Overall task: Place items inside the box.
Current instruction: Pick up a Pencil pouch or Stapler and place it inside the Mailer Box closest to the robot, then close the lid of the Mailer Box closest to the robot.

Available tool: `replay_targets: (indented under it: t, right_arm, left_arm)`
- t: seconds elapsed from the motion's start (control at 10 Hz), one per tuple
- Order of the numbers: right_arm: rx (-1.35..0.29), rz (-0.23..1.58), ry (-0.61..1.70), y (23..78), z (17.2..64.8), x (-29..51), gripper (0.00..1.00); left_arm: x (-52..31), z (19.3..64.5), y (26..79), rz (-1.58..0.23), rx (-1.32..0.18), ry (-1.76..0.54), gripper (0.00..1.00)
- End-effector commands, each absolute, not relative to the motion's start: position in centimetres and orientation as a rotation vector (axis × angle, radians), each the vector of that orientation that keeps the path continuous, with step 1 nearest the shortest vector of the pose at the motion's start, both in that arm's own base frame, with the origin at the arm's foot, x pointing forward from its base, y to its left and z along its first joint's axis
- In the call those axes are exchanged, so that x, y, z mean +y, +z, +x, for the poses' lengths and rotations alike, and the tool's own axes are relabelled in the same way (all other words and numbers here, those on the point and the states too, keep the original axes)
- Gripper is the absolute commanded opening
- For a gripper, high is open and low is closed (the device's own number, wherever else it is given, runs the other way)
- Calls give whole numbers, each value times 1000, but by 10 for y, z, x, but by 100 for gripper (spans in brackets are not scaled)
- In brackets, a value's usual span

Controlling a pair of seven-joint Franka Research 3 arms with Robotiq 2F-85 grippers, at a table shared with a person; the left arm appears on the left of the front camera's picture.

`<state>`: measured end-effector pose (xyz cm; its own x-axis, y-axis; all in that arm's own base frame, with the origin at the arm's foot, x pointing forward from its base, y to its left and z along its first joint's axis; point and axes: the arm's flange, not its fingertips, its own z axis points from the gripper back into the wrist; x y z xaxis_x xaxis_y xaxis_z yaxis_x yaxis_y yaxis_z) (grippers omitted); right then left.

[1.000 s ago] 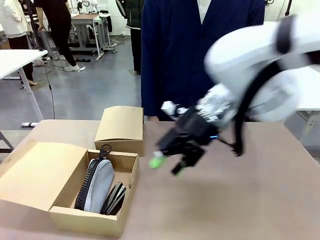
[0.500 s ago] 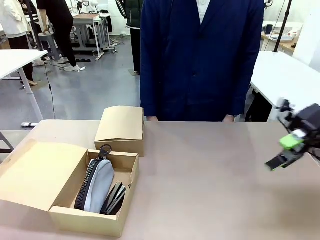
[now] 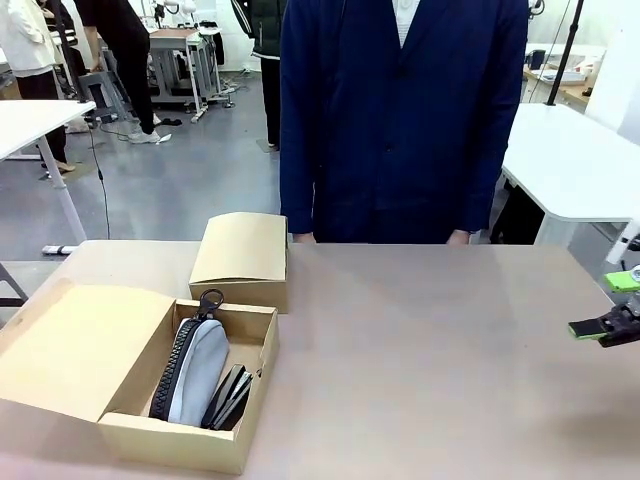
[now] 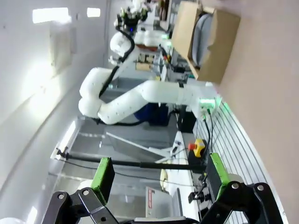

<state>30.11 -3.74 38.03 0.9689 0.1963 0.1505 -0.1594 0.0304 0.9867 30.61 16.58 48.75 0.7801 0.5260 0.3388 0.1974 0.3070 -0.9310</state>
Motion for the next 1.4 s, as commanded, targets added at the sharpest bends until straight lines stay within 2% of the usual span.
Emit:
replay_targets:
  t: [0.0, 1.2, 1.3]
  right_arm:
    - [59, 1508, 344, 390, 299, -28, 100]
    - [59, 1508, 344, 390, 299, -28, 100]
    - [59, 1508, 344, 390, 299, -28, 100]
  left_arm:
    - [163, 304, 486, -1283, -712, 228, 100]
    - [166, 306, 487, -1266, -685, 241, 100]
    - [150, 310, 492, -1019, -1021, -67, 100]
